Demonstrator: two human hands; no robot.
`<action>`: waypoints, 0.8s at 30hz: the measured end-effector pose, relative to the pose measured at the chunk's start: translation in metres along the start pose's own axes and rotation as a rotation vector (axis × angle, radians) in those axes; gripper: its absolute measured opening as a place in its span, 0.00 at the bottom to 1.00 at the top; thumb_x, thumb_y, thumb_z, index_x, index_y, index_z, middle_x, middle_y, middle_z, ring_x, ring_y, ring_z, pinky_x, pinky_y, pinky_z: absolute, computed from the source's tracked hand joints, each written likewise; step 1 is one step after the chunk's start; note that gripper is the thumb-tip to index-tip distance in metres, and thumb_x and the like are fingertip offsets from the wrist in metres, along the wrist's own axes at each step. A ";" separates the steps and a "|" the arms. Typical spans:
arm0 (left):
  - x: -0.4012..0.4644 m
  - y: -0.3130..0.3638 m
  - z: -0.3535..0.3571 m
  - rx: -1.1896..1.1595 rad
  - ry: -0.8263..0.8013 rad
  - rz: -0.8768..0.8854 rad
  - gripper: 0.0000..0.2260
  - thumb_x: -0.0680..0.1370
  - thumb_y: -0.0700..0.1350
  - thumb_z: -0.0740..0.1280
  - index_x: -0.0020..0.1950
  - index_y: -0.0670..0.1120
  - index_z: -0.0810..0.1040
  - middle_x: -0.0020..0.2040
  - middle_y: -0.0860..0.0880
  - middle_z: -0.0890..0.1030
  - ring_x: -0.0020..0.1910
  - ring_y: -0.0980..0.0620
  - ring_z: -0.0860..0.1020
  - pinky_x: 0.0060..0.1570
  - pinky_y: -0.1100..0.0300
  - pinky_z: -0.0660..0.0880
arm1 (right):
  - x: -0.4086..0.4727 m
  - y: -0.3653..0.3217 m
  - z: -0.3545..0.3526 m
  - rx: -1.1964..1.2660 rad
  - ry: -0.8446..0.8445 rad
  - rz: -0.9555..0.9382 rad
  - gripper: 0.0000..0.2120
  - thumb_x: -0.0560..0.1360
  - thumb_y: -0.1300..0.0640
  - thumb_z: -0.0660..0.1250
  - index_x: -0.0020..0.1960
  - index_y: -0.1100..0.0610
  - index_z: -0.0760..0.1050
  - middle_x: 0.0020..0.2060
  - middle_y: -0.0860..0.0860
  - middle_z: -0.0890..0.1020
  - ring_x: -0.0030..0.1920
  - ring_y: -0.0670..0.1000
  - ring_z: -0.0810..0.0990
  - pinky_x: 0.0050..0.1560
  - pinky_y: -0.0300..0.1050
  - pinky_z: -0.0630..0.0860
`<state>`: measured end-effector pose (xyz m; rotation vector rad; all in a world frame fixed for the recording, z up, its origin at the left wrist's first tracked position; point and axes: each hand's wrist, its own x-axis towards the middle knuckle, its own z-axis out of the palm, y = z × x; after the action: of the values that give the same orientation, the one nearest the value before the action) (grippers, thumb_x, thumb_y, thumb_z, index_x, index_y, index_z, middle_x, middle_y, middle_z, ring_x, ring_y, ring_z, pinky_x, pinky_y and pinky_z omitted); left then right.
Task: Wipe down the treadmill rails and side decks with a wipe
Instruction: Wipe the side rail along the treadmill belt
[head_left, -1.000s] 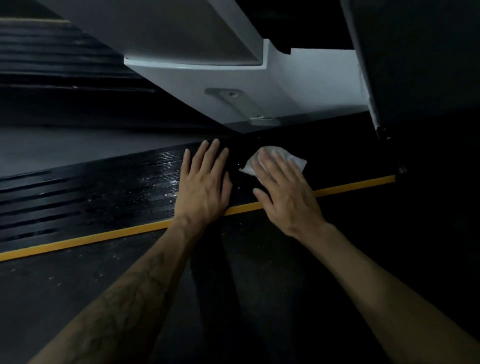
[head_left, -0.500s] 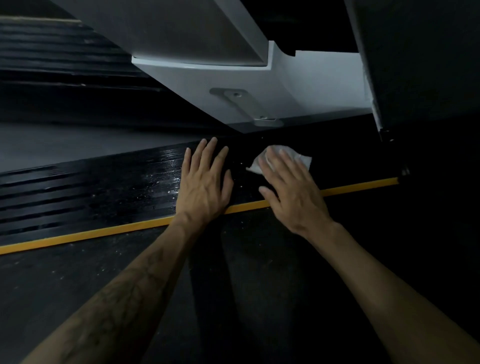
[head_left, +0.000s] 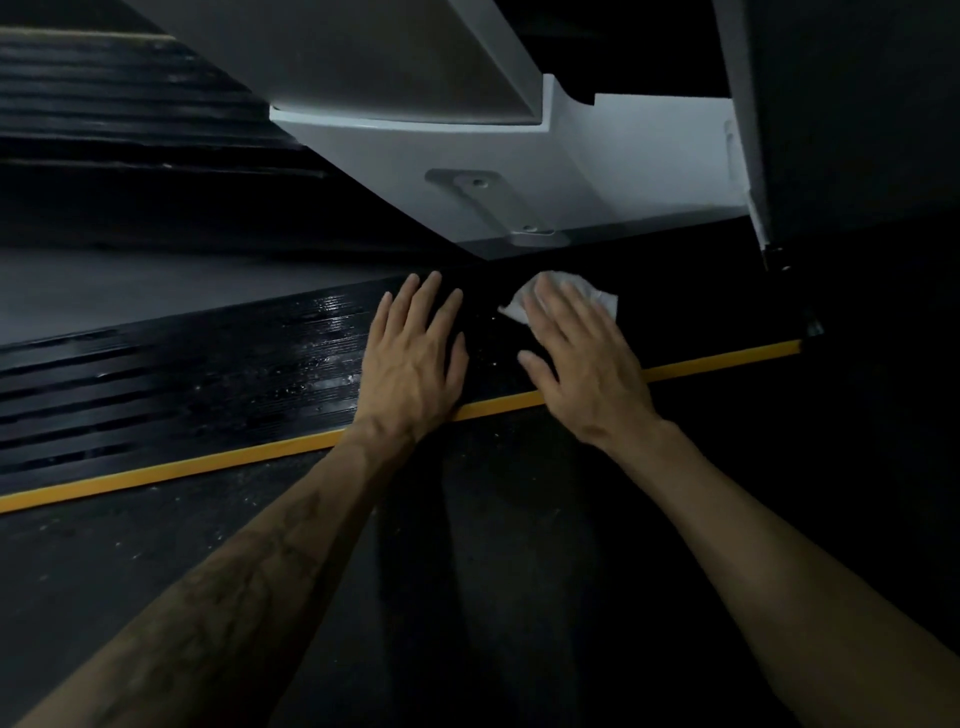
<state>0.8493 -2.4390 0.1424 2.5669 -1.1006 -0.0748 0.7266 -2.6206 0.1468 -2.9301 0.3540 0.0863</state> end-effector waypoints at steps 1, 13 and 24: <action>-0.001 -0.003 -0.002 0.003 0.011 0.000 0.26 0.83 0.53 0.54 0.78 0.43 0.68 0.80 0.41 0.65 0.81 0.42 0.59 0.81 0.43 0.53 | 0.007 -0.002 -0.001 0.009 0.011 0.053 0.34 0.83 0.40 0.46 0.84 0.56 0.53 0.83 0.55 0.53 0.83 0.55 0.50 0.82 0.56 0.49; -0.020 -0.033 -0.013 0.049 0.074 0.008 0.24 0.83 0.51 0.55 0.76 0.41 0.71 0.78 0.40 0.68 0.80 0.41 0.62 0.80 0.41 0.55 | -0.025 -0.044 0.012 0.040 0.015 -0.044 0.31 0.85 0.44 0.51 0.84 0.56 0.54 0.83 0.54 0.54 0.83 0.53 0.49 0.81 0.58 0.55; -0.024 -0.047 -0.018 0.082 0.063 -0.040 0.26 0.84 0.53 0.54 0.78 0.42 0.69 0.80 0.40 0.66 0.81 0.41 0.59 0.80 0.41 0.52 | 0.030 -0.072 0.006 0.016 -0.045 0.039 0.36 0.83 0.37 0.43 0.85 0.55 0.47 0.84 0.54 0.47 0.83 0.55 0.44 0.82 0.55 0.42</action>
<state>0.8681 -2.3865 0.1413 2.6447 -1.0498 0.0412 0.7724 -2.5577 0.1513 -2.9009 0.4024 0.1539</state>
